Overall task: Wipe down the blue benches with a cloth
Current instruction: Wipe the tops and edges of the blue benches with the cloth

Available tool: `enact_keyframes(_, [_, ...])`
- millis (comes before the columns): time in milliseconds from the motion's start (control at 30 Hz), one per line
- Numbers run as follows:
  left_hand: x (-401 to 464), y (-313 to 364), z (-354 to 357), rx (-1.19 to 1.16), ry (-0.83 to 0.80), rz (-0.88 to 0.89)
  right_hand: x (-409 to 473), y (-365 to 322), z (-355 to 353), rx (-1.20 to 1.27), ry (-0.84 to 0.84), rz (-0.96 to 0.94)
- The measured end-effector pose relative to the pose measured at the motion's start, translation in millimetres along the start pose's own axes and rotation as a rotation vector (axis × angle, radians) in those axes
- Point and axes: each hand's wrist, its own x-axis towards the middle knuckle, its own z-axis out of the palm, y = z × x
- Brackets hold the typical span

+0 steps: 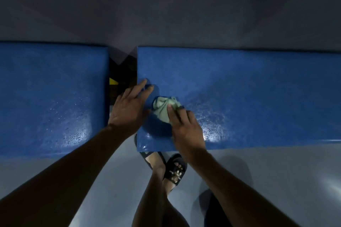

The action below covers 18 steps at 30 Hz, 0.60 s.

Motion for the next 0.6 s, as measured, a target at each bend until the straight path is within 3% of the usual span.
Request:
enact_keyframes(67, [-11, 1, 2, -0.019, -0.003, 0.026, -6, 37, -13, -0.111, -0.080, -0.197])
enact_keyframes(133, [-21, 3, 4, -0.037, -0.003, 0.022, -10, 84, -28, -0.194, -0.117, -0.184])
enact_keyframes(267, [-34, 10, 6, -0.048, -0.010, 0.004, -28, 142, -44, -0.046, 0.038, 0.308])
enact_keyframes(400, [-47, 15, 10, -0.093, -0.039, -0.005, -25, 77, -17, 0.110, 0.219, 0.691])
enact_keyframes(467, [-53, 15, 16, -0.089, -0.043, -0.016, -28, 26, -1, 0.174, 0.198, 0.647])
enact_keyframes(600, [-67, 15, 25, -0.071, -0.040, -0.029, -62, -17, 18, 0.059, 0.045, 0.173])
